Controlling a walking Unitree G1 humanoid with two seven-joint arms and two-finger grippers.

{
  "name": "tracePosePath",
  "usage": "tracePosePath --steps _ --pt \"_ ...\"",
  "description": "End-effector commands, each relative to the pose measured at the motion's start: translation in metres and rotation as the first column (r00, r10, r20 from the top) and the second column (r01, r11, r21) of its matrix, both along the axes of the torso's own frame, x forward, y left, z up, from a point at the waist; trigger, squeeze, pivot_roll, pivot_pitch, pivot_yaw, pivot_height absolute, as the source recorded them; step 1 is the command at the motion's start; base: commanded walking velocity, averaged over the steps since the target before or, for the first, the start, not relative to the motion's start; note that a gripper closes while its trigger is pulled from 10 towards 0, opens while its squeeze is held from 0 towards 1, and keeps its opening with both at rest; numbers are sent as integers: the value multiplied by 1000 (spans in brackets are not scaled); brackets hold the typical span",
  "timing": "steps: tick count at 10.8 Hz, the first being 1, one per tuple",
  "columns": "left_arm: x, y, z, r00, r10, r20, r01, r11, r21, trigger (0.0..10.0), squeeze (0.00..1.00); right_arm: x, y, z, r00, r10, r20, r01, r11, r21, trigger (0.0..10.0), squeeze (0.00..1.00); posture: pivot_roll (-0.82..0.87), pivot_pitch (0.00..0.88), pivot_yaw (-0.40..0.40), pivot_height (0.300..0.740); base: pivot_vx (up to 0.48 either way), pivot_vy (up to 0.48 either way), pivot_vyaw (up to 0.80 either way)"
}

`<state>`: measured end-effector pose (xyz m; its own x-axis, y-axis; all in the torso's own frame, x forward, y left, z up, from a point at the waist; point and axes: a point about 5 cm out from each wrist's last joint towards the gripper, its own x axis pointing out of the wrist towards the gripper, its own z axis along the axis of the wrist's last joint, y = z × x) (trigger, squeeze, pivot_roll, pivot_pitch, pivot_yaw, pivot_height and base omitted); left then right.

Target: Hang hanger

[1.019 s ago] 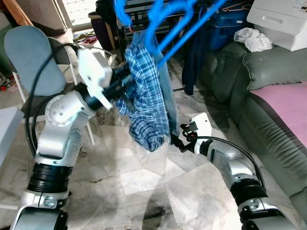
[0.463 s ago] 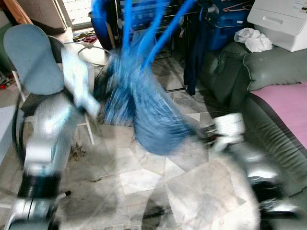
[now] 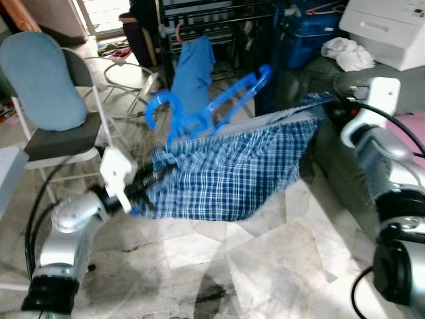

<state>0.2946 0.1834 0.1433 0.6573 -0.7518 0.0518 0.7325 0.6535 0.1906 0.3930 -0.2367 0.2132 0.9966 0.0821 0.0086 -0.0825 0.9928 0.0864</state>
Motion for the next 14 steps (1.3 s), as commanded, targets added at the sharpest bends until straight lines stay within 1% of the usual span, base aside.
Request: tracePosePath --steps 1,2,3,4,5,6,7,8,9,10,11,12,13,14 --pt "-5 2 -13 999 -31 -29 33 997 72 0 0 1 4 -5 1000 -7 -28 7 1000 1 0 0 -125 46 52 740 0 0 0" --pt "-8 -1 -28 994 -71 -81 80 991 106 0 0 0 17 -26 997 -3 -75 -1 999 -45 0 0 -127 33 57 740 0 0 0" --pt "-7 1 -40 990 -57 -126 71 991 111 0 0 -5 28 -47 993 12 -115 -16 999 -41 0 0 -137 19 68 740 0 0 0" --pt "-4 5 -53 984 -1 -180 18 996 91 0 0 -11 34 -68 988 1 -157 -10 998 -58 0 0 -148 0 88 740 0 0 0" --pt "-1 6 -67 973 76 -218 -63 996 70 0 0 -20 44 -96 976 -9 -219 -5 998 -64 0 0 -162 0 109 740 0 0 0" --pt "-2 3 -75 966 100 -238 -90 995 53 0 0 -27 48 -112 966 -11 -258 -3 999 -54 0 0 -168 0 118 740 0 0 0" --pt "-8 -1 -85 966 83 -245 -60 993 99 0 0 -32 48 -121 960 -19 -279 2 998 -61 0 0 -175 0 126 740 0 0 0" --pt "-15 0 -95 965 69 -255 -36 991 130 0 0 -34 44 -128 953 -46 -299 26 997 -72 0 0 -176 0 123 740 0 0 0" --pt "-18 3 -98 961 82 -264 -52 992 119 0 0 -36 41 -133 942 -64 -329 52 998 -44 0 0 -173 0 121 740 0 0 0" --pt "-20 4 -101 960 92 -265 -61 991 123 0 0 -39 38 -139 935 -88 -344 74 996 -52 0 0 -169 0 121 740 0 0 0" --pt "-25 5 -105 959 92 -269 -69 993 96 0 0 -41 35 -142 927 -140 -349 130 990 -53 0 0 -172 0 122 740 0 0 0" --pt "-28 4 -106 957 69 -281 -47 995 85 0 0 -40 33 -141 926 -152 -344 143 988 -53 0 0 -175 0 120 740 0 0 0" --pt "-33 2 -108 949 10 -314 11 998 66 0 0 -38 29 -137 927 -171 -333 161 985 -57 0 0 -176 0 118 740 0 0 0" --pt "-41 -2 -109 924 -89 -372 112 993 41 0 0 -34 25 -130 929 -186 -321 177 982 -59 0 0 -176 0 116 740 0 0 0"
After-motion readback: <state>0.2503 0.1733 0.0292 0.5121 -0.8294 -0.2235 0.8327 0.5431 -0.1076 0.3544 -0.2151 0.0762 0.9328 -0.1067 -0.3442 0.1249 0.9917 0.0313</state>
